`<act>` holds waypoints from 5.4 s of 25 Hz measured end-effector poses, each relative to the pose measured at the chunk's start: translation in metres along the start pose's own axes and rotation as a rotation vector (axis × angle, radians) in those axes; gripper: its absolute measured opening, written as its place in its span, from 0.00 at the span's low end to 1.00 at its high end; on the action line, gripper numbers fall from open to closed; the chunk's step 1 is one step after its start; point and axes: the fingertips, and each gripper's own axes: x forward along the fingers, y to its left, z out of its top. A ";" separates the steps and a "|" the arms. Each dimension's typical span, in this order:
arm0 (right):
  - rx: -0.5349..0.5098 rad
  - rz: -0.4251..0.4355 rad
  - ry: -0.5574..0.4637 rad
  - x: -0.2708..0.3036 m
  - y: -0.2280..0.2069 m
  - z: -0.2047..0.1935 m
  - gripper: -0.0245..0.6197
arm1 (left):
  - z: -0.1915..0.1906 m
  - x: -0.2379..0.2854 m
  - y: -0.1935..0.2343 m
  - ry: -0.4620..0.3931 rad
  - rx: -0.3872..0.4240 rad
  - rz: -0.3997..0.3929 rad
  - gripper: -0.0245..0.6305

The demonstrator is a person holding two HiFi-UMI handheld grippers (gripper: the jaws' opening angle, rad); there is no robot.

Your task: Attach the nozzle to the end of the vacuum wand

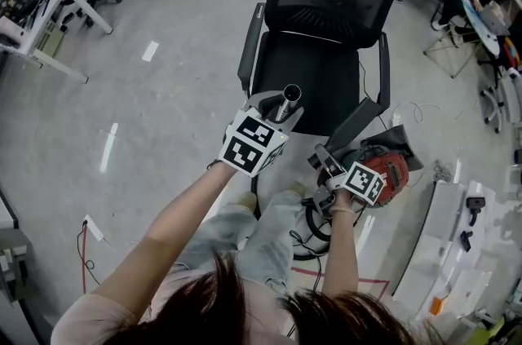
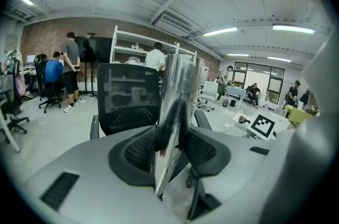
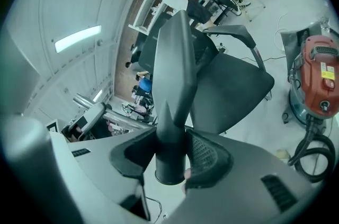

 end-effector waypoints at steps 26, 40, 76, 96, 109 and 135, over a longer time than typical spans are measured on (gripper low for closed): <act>-0.075 0.180 0.039 -0.057 0.080 0.056 0.33 | 0.001 0.007 -0.056 -0.006 0.027 0.021 0.28; -0.123 0.265 0.044 -0.060 0.124 0.068 0.33 | -0.005 0.011 -0.058 -0.011 0.018 0.019 0.28; -0.144 0.386 -0.118 -0.050 0.221 0.100 0.33 | -0.011 0.002 -0.060 -0.002 0.019 -0.030 0.29; -0.267 0.418 -0.069 -0.027 0.247 0.092 0.33 | -0.010 0.013 -0.056 0.004 0.017 -0.029 0.29; -0.543 0.295 -0.133 -0.031 0.248 0.089 0.33 | -0.011 0.013 -0.051 0.009 0.017 -0.049 0.29; -0.981 0.151 -0.248 -0.034 0.269 0.067 0.33 | -0.009 0.017 -0.052 0.018 0.034 -0.060 0.29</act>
